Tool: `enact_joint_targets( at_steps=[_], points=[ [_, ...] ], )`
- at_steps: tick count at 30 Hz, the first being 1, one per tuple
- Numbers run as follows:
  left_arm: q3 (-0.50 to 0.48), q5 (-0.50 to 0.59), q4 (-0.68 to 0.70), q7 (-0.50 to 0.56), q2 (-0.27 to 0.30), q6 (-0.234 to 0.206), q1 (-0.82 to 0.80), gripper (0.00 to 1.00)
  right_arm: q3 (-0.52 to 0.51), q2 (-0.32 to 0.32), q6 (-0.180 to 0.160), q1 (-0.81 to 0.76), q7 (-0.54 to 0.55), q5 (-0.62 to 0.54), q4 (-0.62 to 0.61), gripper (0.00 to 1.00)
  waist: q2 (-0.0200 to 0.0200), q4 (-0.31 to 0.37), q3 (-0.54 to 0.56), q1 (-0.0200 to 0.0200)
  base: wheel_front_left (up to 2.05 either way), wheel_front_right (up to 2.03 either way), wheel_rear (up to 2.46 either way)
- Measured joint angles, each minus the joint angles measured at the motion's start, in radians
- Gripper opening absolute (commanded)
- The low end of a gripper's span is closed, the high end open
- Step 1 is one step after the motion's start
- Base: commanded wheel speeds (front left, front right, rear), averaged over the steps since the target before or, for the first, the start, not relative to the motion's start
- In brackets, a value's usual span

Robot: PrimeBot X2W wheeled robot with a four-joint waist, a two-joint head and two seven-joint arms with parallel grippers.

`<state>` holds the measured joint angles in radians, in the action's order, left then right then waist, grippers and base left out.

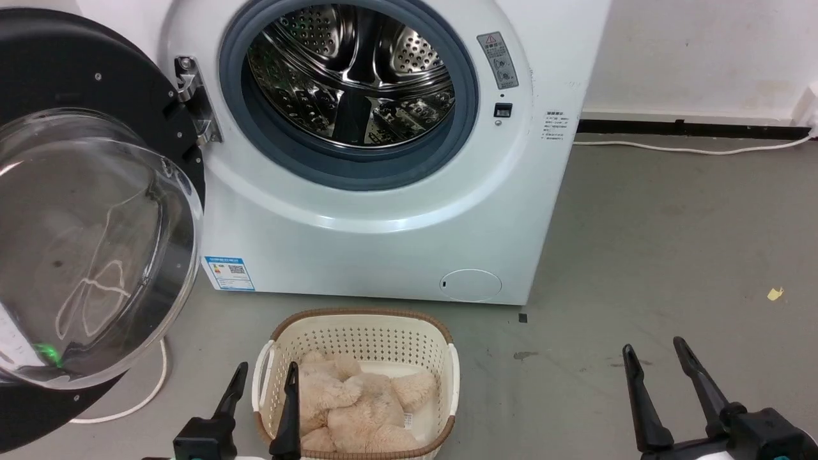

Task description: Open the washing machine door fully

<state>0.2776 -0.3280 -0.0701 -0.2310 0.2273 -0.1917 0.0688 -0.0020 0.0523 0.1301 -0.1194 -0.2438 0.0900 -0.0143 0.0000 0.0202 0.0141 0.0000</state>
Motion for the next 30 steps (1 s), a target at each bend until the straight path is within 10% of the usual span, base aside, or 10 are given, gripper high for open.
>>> enact_joint_targets(
  at_steps=[17, 18, 30],
  points=[
    [-0.001, 0.027, 0.05, -0.013, -0.001, -0.043, -0.003, 1.0, 0.0, 0.0, 0.0, 0.0, 0.002, 0.001, 0.014, 1.0, 0.0, -0.016, -0.01, 0.0, 0.0, 0.0, 0.0],
    [-0.001, 0.027, 0.051, -0.013, -0.001, -0.043, -0.003, 0.0, 0.0, 0.0, 0.0, 0.0, 0.002, 0.001, 0.015, 0.0, 0.0, -0.017, -0.01, 0.0, 0.0, 0.0, 0.0],
    [-0.014, 0.038, 0.05, 0.003, -0.008, -0.032, -0.003, 0.0, 0.002, 0.0, 0.0, 0.001, 0.017, -0.002, 0.014, 0.0, 0.0, -0.017, -0.01, 0.0, 0.0, 0.0, 0.0]
  ],
)
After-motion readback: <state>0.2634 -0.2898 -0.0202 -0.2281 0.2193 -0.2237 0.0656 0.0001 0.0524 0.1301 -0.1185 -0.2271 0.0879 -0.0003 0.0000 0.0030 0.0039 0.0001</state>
